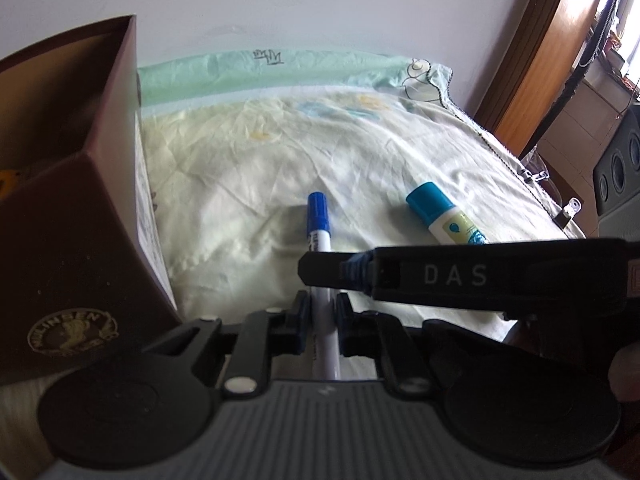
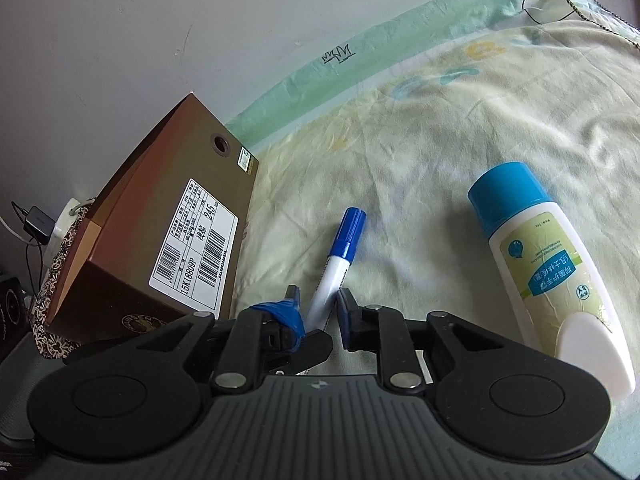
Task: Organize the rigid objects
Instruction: 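Lift the marker with the right tool and carry it over the box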
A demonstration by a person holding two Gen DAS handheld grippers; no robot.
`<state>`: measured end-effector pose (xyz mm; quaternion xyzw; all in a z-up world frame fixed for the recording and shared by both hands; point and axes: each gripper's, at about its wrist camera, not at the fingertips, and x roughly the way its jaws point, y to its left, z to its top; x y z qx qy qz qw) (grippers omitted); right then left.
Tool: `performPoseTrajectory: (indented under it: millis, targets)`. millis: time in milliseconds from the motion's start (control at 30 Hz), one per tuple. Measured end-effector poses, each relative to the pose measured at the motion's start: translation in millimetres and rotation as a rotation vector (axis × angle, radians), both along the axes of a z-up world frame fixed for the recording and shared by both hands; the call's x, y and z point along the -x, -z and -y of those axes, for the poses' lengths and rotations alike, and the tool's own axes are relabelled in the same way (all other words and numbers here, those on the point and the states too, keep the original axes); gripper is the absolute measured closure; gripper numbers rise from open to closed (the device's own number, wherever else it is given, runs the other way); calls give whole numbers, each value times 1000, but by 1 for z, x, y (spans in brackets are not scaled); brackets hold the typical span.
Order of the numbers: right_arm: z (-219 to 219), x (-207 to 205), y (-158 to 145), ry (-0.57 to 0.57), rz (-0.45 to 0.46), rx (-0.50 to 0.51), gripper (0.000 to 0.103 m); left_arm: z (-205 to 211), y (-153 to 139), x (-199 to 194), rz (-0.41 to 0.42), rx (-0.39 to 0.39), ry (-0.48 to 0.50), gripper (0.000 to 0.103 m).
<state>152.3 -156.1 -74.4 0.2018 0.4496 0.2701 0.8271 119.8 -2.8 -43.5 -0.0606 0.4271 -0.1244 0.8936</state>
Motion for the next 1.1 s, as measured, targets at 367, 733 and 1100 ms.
performPoseTrajectory:
  millis: [367, 733, 1100]
  targets:
    - [6, 14, 2, 24, -97, -86, 100, -4, -11, 21, -1, 33, -2, 94]
    - [5, 37, -31, 4, -53, -138, 102, -7, -43, 53, 87, -7, 24, 94]
    - [-30, 38, -94, -86, 107, -133, 102, -44, -97, 71, 211, -19, 15, 94]
